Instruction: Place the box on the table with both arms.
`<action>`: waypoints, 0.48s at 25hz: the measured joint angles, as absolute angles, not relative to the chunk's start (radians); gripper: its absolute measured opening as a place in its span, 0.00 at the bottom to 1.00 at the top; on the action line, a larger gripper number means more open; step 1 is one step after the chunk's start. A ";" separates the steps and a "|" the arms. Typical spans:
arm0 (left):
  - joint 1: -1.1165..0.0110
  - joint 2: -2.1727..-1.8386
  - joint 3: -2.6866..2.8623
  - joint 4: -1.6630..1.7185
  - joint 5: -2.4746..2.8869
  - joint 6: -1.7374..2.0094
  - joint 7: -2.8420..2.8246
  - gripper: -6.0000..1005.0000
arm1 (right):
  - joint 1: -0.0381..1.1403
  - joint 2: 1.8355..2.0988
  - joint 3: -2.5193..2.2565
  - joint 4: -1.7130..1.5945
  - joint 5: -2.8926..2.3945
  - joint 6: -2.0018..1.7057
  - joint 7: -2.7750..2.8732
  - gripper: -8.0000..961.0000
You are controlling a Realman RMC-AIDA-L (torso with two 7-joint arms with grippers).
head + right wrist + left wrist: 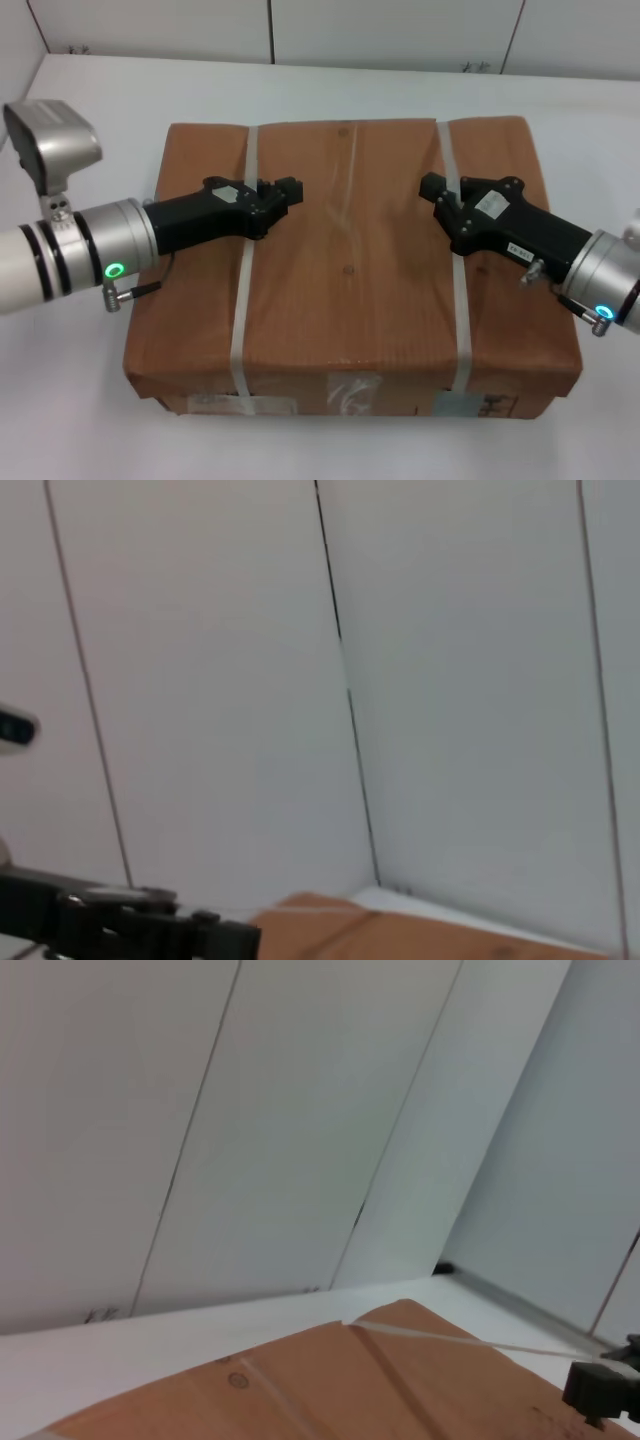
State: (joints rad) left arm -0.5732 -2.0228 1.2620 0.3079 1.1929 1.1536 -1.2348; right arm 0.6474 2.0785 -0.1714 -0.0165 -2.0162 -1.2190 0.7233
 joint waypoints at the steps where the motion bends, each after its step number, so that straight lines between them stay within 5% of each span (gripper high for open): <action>1: -0.577 -2.026 1.262 0.308 1.198 1.139 -1.231 0.09 | 0.652 2.079 -0.172 -0.011 -2.017 -1.198 0.723 0.04; 12: -0.603 -2.043 1.302 0.294 1.223 0.988 -1.197 0.09 | 0.712 2.079 -0.174 0.069 -2.020 -0.981 0.728 0.04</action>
